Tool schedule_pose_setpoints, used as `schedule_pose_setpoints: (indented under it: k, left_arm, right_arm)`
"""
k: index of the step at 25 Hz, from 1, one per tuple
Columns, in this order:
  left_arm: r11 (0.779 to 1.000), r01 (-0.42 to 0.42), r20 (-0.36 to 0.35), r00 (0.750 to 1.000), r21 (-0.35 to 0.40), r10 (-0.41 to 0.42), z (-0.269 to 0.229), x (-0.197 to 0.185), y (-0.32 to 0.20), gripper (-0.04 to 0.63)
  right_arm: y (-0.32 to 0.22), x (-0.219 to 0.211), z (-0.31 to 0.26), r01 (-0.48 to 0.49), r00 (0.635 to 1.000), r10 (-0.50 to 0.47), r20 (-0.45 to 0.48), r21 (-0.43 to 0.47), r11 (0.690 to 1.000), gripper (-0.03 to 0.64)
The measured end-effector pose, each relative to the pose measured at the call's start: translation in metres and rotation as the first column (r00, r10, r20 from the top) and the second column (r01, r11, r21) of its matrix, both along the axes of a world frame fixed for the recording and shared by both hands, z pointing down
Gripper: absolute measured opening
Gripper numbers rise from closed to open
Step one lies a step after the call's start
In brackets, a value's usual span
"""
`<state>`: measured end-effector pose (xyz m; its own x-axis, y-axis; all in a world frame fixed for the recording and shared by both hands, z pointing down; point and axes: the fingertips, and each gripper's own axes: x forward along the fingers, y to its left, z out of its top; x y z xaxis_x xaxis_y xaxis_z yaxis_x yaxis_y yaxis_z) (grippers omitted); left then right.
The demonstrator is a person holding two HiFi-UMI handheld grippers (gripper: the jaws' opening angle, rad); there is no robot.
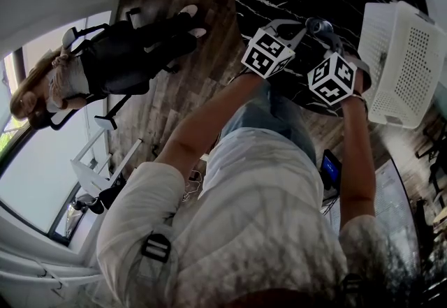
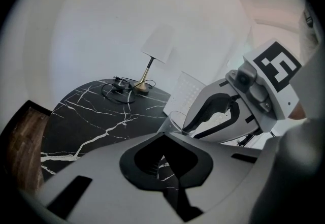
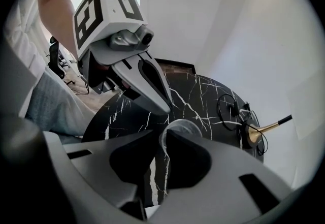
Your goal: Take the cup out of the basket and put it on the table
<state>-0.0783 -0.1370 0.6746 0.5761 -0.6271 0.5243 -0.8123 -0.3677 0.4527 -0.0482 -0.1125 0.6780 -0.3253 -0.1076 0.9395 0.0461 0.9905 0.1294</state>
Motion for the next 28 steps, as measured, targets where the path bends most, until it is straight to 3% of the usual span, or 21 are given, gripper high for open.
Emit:
schedule_pose_setpoints:
  k: [7, 16, 23, 28]
  left_arm:
    - [1.000, -0.002, 0.005, 1.000, 0.021, 0.001, -0.013, 0.005, -0.001, 0.006]
    - [0.997, 0.001, 0.006, 1.000, 0.074, -0.002, -0.059, 0.010, 0.003, 0.006]
    - [0.990, -0.021, -0.002, 1.000, 0.138, 0.022, -0.107, 0.027, 0.013, 0.006]
    - [0.977, -0.040, -0.010, 0.999, 0.207, 0.043, -0.148, 0.041, 0.019, 0.006]
  right_arm:
    - [-0.003, 0.005, -0.016, -0.038, 0.998, 0.038, 0.045, 0.009, 0.999, 0.035]
    - [-0.007, 0.013, -0.061, -0.174, 0.967, 0.171, 0.187, 0.000, 0.985, 0.035]
    - [-0.007, 0.028, -0.107, -0.322, 0.894, 0.301, 0.331, 0.010, 0.947, 0.034]
    - [-0.011, 0.040, -0.155, -0.425, 0.803, 0.349, 0.484, 0.053, 0.904, 0.017]
